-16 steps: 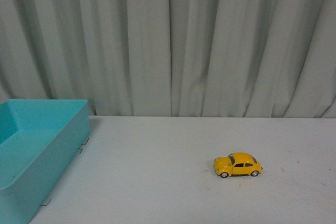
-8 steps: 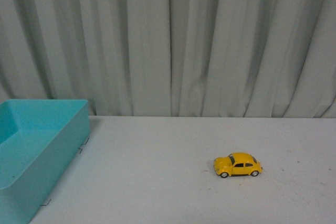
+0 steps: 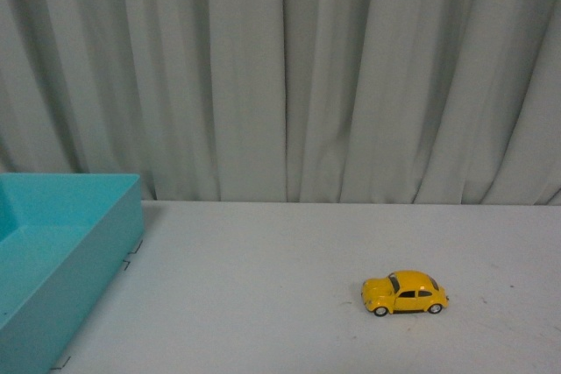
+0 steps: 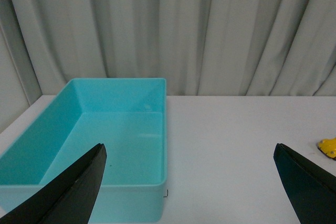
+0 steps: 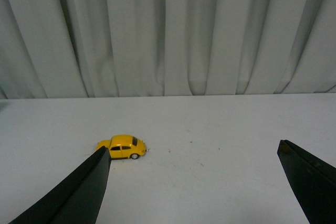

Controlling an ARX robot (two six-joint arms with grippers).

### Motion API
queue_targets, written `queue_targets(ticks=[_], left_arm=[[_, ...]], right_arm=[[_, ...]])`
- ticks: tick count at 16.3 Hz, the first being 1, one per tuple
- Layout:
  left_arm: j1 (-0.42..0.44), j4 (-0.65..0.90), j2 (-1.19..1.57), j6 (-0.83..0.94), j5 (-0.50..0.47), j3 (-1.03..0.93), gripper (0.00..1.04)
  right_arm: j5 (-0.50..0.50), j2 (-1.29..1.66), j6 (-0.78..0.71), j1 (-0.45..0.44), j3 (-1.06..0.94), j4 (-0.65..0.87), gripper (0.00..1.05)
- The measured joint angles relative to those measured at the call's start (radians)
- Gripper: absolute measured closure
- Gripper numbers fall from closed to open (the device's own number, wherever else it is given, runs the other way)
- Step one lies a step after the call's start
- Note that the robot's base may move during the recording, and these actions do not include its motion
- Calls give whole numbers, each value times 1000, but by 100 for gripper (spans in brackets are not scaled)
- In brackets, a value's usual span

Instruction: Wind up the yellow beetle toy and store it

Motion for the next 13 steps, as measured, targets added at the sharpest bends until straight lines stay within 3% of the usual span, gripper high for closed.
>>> queue_targets(ticks=[13], left_arm=[[0,0,0,0,0,0,7]], right_arm=[[0,0,0,0,0,0,7]])
